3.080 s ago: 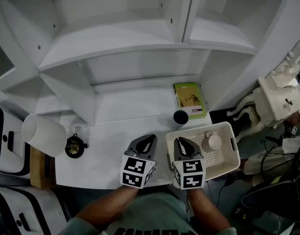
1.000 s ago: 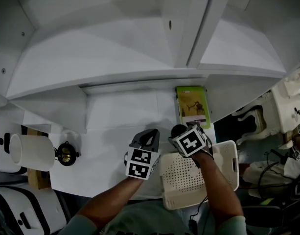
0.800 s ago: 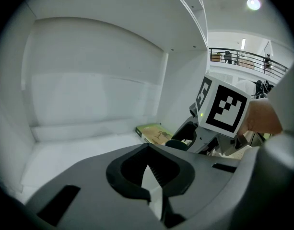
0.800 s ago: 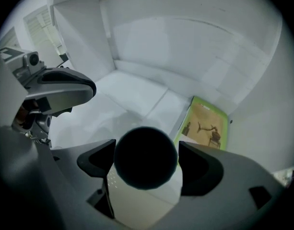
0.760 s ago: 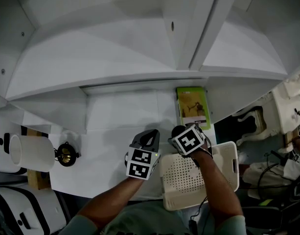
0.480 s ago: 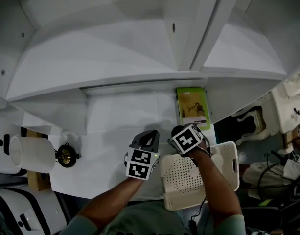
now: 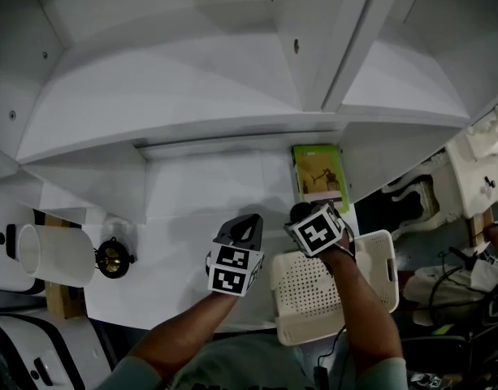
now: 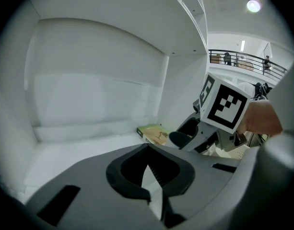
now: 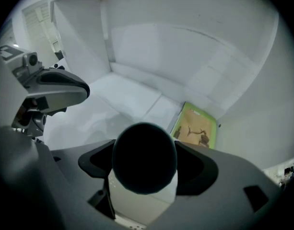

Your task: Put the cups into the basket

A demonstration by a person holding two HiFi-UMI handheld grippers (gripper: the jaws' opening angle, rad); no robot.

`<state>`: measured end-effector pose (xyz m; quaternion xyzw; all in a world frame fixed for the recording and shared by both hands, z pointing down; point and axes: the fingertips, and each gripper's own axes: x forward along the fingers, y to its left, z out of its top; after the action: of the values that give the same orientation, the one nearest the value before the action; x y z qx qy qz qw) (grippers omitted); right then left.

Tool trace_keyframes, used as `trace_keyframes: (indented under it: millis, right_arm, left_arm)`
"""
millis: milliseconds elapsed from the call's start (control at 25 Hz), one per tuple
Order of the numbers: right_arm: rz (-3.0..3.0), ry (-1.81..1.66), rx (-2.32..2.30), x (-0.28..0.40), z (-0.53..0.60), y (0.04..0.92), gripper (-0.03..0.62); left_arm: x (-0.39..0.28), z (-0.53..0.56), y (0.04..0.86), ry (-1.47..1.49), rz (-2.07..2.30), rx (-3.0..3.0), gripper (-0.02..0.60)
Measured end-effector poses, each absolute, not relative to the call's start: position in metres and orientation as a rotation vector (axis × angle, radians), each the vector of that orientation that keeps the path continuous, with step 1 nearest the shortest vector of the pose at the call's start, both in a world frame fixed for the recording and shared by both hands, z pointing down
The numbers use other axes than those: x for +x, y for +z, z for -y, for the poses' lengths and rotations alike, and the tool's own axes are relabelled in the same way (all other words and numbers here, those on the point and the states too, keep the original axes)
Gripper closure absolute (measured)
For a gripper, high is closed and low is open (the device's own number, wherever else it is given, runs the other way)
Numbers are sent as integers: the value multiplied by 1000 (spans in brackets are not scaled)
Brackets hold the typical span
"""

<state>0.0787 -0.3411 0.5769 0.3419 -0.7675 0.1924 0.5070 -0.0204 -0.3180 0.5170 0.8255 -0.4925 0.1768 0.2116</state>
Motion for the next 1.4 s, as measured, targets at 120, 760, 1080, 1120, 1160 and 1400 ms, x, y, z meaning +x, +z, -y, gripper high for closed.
trace_keyframes:
  millis: [120, 760, 1080, 1120, 1160, 1400]
  right_arm:
    - [1865, 477, 858, 80, 335, 561, 212]
    - [1999, 343, 1068, 82, 279, 450, 212]
    - [1972, 303, 1161, 111, 227, 425, 212]
    - [1964, 314, 1167, 115, 220, 426, 212]
    - [1956, 332, 1173, 118, 212, 428, 212]
    - [1891, 424, 1184, 147, 171, 454, 212]
  left_arm:
    - [-21, 316, 513, 484, 1365, 2302, 575]
    - [-1, 280, 466, 417, 1284, 2440, 574]
    - [23, 241, 440, 385, 1200, 2537, 575]
    - [27, 236, 440, 387, 1188, 2546, 574]
    - [30, 230, 440, 392, 1176, 2553, 575]
    - [59, 198, 444, 428, 1082, 2601, 575]
